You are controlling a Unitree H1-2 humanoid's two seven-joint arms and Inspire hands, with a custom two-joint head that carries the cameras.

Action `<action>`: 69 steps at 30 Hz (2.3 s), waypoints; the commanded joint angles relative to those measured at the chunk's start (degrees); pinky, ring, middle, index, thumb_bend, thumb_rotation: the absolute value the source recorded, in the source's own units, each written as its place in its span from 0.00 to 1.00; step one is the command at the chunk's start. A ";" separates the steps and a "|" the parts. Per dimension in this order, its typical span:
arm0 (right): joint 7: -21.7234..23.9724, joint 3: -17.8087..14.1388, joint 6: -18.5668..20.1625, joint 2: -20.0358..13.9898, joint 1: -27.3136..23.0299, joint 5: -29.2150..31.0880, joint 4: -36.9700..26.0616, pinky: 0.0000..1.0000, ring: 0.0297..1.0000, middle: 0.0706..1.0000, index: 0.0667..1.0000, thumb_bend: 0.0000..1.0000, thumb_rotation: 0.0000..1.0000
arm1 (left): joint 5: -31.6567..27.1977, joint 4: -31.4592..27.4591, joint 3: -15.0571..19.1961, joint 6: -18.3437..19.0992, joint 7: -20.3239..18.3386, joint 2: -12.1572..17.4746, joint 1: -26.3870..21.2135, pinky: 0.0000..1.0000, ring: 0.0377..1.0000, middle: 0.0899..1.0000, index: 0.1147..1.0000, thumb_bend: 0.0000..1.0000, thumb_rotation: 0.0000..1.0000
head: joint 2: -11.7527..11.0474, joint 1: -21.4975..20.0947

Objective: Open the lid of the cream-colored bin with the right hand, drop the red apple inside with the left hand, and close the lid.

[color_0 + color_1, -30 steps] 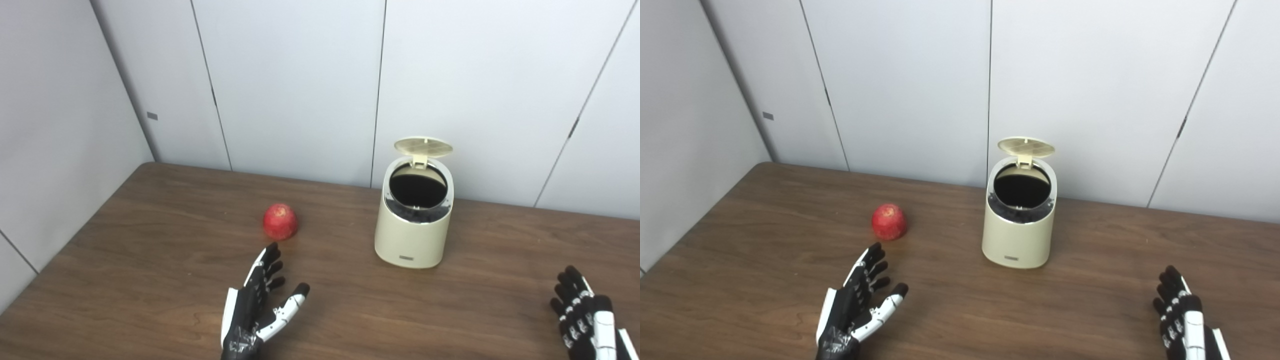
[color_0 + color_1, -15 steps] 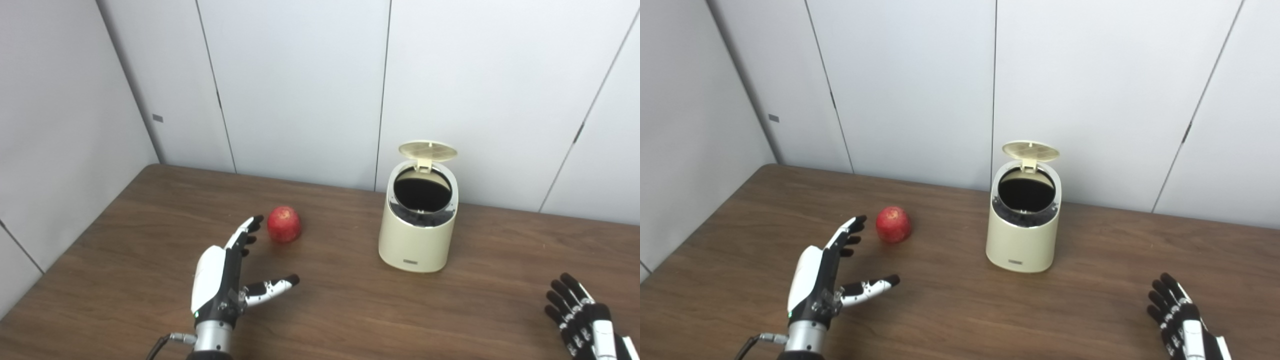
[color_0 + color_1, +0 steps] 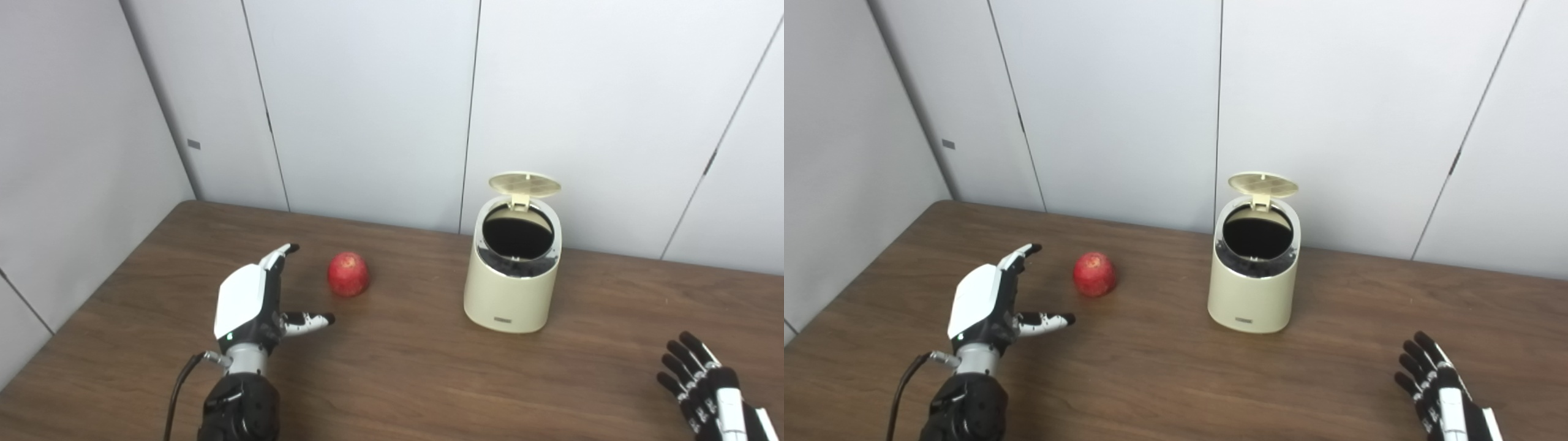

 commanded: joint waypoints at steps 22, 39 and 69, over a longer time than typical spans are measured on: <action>-1.64 0.81 5.48 2.40 -0.42 -0.10 -9.46 1.00 0.99 0.95 0.98 0.40 1.00 | -0.47 14.62 -4.43 2.82 -9.73 4.95 -18.75 0.70 0.84 0.87 0.88 0.94 0.17 | 0.89 -1.97; -2.70 1.73 7.05 3.07 -0.03 -0.82 -12.48 1.00 0.98 0.96 0.99 0.40 1.00 | -0.76 17.73 -4.95 2.82 -13.47 5.02 -19.92 0.71 0.83 0.84 0.80 0.88 0.11 | 1.21 -2.67; -2.75 1.46 5.62 3.59 -0.41 1.34 -10.81 1.00 1.00 0.97 0.99 0.38 1.00 | -5.53 21.76 -6.26 -0.47 -8.70 5.57 -21.11 0.46 0.45 0.46 0.44 0.54 0.00 | 1.76 -3.27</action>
